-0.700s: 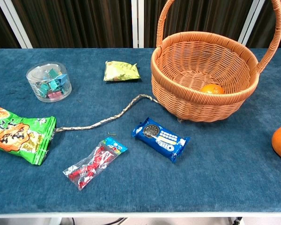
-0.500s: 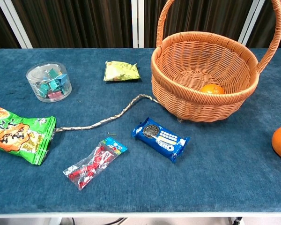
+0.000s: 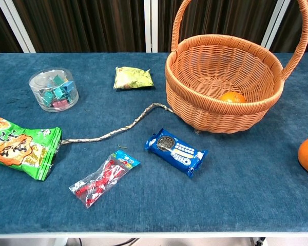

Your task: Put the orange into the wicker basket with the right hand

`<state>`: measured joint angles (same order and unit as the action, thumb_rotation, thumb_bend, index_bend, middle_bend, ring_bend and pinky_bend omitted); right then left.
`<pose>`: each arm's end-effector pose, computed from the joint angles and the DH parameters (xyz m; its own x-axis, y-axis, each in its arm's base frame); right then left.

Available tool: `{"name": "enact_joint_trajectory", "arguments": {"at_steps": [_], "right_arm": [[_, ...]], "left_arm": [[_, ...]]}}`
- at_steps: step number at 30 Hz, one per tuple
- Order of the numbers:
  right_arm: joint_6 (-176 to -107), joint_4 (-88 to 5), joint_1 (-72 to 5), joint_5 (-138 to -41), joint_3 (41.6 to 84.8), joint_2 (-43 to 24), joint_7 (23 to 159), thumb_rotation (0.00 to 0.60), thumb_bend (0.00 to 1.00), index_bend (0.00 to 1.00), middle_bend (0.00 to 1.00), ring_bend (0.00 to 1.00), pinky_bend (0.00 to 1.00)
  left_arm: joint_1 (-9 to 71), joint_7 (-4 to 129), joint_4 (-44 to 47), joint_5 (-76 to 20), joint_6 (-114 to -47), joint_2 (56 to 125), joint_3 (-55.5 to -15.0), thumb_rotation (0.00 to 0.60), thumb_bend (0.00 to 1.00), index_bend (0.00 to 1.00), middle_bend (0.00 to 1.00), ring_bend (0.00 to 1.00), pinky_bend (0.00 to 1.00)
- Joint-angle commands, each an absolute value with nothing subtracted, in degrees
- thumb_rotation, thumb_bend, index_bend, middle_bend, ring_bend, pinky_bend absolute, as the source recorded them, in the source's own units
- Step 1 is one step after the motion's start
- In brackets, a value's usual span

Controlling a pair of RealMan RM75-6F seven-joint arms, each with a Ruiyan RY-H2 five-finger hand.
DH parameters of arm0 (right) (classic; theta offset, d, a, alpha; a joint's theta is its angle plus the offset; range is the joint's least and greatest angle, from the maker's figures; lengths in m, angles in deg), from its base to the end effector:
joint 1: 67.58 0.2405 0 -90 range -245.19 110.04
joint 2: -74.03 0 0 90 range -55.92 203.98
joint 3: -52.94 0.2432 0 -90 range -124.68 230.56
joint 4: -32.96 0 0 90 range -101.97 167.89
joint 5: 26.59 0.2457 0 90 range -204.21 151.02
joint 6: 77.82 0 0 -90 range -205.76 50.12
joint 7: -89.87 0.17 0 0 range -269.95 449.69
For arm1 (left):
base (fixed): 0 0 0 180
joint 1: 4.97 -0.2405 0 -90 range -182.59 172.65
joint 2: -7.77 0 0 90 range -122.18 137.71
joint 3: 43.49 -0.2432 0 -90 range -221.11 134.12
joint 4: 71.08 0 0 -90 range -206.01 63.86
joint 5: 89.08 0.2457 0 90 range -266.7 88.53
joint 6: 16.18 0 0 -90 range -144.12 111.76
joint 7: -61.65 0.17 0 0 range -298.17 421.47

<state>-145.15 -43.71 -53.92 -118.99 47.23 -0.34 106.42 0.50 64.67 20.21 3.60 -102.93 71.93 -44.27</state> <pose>-0.3424 -0.2126 0.0170 0.2874 -0.4148 0.8633 -0.9571 -0.1579 0.2428 -0.3015 0.1957 0.1089 0.4685 0.0231 0.8832 0.8768 -0.1343 -0.4616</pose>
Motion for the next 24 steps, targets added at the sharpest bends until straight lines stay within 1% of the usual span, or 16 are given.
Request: {"name": "enact_joint_trajectory", "arguments": {"at_steps": [1,4,6,8,10,11,12,16,18,21,24], "right_arm": [[-145.23,-42.86,-53.69,-119.28,47.21,-1.13,106.69,0.600,0.20,0.00,0.00,0.00,0.00],[-144.63,-42.46,-53.36,-119.28,47.06,-1.64,106.53,0.600,0.21,0.00,0.00,0.00,0.00],[-143.71,-42.62,-52.97,-119.21,46.81,-1.56,106.36,0.600,0.23,0.00,0.02,0.00,0.00],[-143.99,-42.42,-52.87,-119.33,46.90,-1.80,106.02,0.600,0.26,0.00,0.06,0.00,0.00],[-144.65,-42.11,-53.00,-119.55,46.94,-2.15,105.77,0.600,0.29,0.01,0.12,0.00,0.00],[-145.17,-41.93,-53.10,-119.66,47.03,-2.38,105.83,0.600,0.30,0.02,0.14,0.01,0.00],[-145.65,-41.70,-53.21,-119.72,47.15,-2.60,105.89,0.600,0.31,0.06,0.18,0.03,0.00],[-147.92,-40.37,-53.85,-119.74,47.77,-3.86,106.07,0.600,0.33,0.26,0.28,0.16,0.00],[-148.21,-40.13,-53.97,-119.68,47.81,-4.11,106.10,0.600,0.35,0.32,0.33,0.21,0.01],[-149.44,-40.43,-54.29,-120.27,47.58,-3.76,106.59,0.600,0.35,0.35,0.35,0.23,0.02],[-152.39,-41.65,-54.96,-121.69,47.38,-2.53,106.88,0.600,0.35,0.36,0.35,0.23,0.02]], "left_arm": [[0.37,64.70,20.20,3.36,-102.98,71.92,-44.22,0.600,0.22,0.16,0.06,0.01,0.18],[0.33,64.88,20.46,2.86,-102.67,71.78,-44.19,0.600,0.22,0.16,0.06,0.01,0.18],[0.33,65.05,20.61,2.66,-102.46,71.70,-44.21,0.600,0.22,0.15,0.06,0.01,0.18],[0.39,65.24,20.73,2.66,-102.18,71.56,-44.32,0.600,0.22,0.16,0.06,0.01,0.18],[0.44,65.31,20.81,2.66,-102.03,71.47,-44.35,0.600,0.22,0.16,0.06,0.01,0.18],[0.45,65.32,20.88,2.62,-102.00,71.45,-44.35,0.600,0.22,0.16,0.06,0.01,0.18],[0.44,65.32,20.92,2.59,-101.99,71.43,-44.34,0.600,0.22,0.16,0.06,0.01,0.18],[0.40,65.29,20.99,2.43,-101.95,71.37,-44.30,0.600,0.22,0.16,0.06,0.01,0.18],[0.39,65.38,21.00,2.34,-101.89,71.32,-44.30,0.600,0.22,0.16,0.06,0.01,0.18],[0.38,65.41,21.21,2.30,-101.77,71.20,-44.36,0.600,0.22,0.16,0.06,0.01,0.18],[0.36,65.32,21.26,2.28,-101.78,71.10,-44.37,0.600,0.22,0.16,0.06,0.01,0.18]]}}
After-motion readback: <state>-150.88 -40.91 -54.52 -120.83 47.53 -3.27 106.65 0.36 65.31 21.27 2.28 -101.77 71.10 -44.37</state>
